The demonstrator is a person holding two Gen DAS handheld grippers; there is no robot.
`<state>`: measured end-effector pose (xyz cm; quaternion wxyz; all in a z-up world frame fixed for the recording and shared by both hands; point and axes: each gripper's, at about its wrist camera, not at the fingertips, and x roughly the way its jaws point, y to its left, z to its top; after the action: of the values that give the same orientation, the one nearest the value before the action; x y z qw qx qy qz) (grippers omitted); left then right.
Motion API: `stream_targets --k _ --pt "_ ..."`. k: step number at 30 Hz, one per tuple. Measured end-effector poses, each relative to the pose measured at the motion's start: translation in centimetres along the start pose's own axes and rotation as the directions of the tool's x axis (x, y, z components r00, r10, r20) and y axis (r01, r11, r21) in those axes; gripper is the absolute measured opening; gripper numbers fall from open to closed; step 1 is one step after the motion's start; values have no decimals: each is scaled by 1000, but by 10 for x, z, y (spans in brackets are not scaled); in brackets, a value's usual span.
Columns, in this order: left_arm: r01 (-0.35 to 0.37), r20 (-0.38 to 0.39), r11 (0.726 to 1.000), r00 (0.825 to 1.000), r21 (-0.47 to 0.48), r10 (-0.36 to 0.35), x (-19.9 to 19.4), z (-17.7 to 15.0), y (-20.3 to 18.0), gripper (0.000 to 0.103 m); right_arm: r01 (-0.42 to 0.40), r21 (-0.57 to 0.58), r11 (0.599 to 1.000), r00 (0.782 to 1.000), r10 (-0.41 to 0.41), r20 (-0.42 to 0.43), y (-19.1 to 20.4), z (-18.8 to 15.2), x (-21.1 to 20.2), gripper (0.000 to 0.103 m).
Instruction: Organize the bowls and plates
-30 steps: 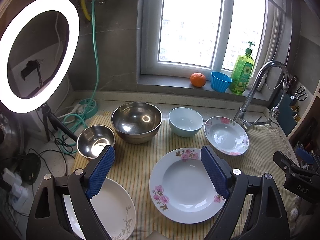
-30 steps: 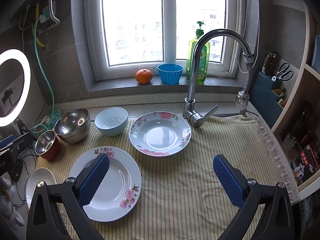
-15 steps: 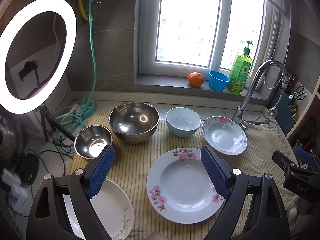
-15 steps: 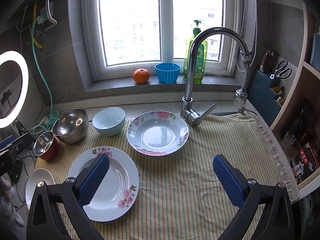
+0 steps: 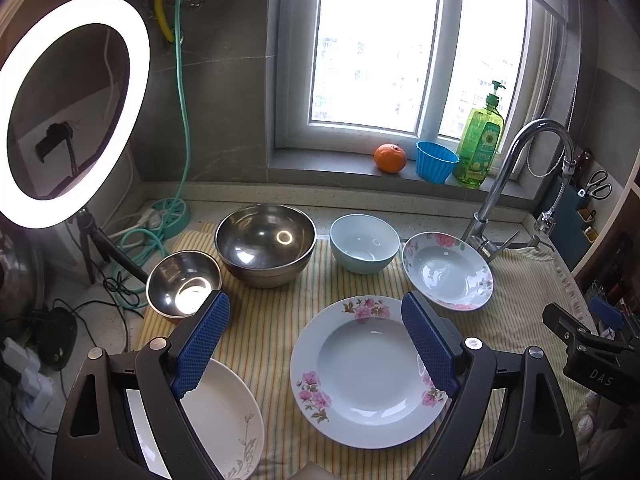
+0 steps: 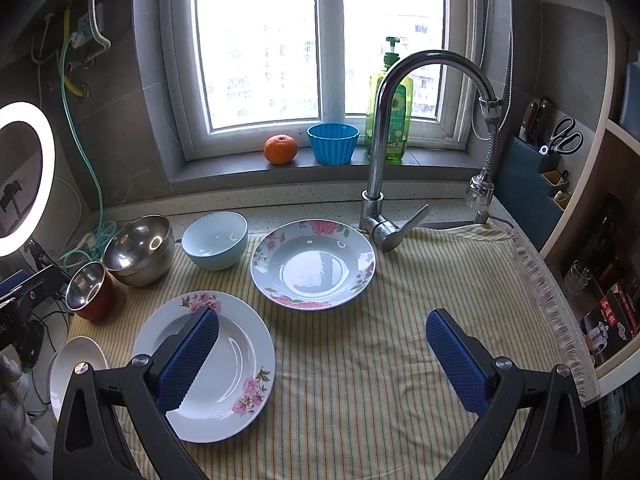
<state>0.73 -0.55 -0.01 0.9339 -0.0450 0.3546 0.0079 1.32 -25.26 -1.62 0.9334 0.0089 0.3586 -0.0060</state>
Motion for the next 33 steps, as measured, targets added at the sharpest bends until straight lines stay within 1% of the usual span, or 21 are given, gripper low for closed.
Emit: stream_targets --k 12,19,23,29,32,33 --pt "1 -11 1000 1000 -5 -1 4 0 1 88 3 2 1000 1000 -2 -15 -2 -2 8 103" --pt "1 -28 1000 1000 -23 -2 8 -2 7 88 -18 20 1000 1000 18 -10 -5 -5 11 103" --pt "-3 -39 999 999 -37 1 11 -4 12 88 -37 25 999 999 37 -9 -7 -4 13 103" --pt "-7 -52 999 999 -47 4 14 -5 18 87 -58 19 998 998 58 -39 -6 -6 22 103" --pt "-1 -66 999 998 -49 -2 17 -7 20 87 -90 16 996 995 90 -49 -6 -8 27 102" --pt "1 -74 999 997 -50 -5 19 -8 21 86 -98 19 995 994 99 -51 -6 -9 28 102"
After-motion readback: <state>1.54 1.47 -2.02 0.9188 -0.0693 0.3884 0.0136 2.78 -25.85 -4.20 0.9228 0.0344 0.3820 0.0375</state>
